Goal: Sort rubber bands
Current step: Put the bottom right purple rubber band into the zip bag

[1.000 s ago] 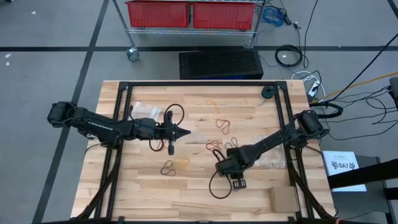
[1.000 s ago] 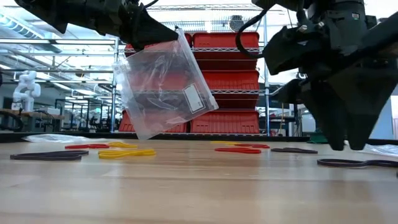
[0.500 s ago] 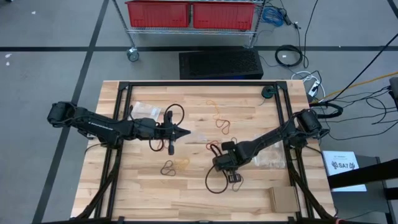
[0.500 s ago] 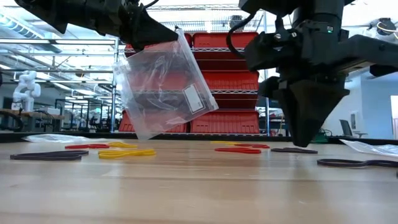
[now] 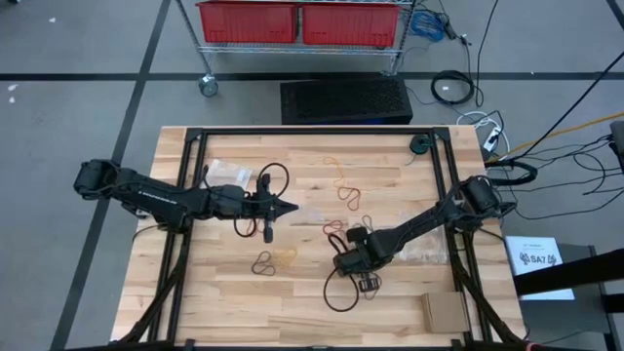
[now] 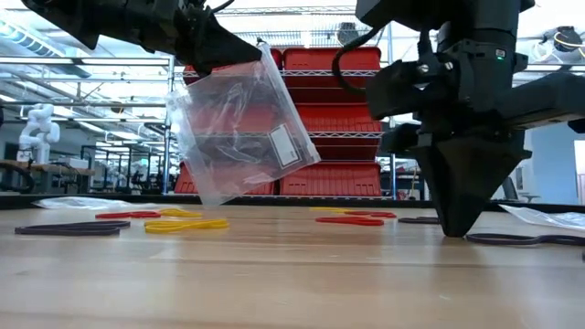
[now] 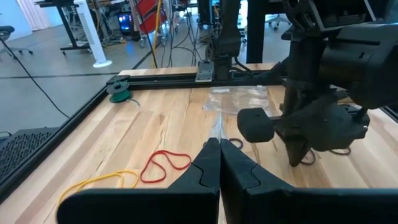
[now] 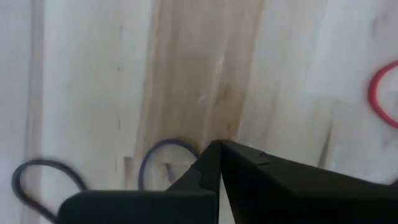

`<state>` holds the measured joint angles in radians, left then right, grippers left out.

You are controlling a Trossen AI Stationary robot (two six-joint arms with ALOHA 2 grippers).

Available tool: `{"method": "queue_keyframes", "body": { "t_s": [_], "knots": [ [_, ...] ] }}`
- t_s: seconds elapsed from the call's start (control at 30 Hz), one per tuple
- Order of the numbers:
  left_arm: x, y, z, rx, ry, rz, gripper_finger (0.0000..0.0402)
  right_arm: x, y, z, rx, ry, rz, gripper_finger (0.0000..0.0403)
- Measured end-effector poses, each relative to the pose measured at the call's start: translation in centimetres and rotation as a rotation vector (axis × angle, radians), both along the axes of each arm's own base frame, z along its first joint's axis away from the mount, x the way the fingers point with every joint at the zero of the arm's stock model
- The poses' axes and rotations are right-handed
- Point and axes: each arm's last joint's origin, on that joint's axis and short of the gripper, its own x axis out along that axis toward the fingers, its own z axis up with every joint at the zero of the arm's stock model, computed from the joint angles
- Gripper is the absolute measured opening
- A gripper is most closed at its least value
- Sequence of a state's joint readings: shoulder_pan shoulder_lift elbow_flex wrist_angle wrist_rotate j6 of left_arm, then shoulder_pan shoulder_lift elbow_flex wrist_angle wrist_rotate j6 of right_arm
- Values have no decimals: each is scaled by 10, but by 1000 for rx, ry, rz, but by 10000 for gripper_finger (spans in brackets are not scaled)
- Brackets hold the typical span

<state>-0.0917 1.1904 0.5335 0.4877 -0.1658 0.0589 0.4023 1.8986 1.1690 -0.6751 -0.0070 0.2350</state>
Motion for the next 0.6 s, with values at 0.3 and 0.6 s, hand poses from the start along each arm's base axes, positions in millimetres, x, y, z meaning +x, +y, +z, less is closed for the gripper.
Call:
{"method": "queue_keyframes", "body": {
  "t_s": [0.3, 0.6],
  "knots": [
    [0, 0, 0, 0, 1, 0, 0, -7, 14, 4, 230, 82, 54, 0],
    [0, 0, 0, 1, 4, 1, 0, -13, 18, 18, 201, 47, 57, 15]
  ]
}}
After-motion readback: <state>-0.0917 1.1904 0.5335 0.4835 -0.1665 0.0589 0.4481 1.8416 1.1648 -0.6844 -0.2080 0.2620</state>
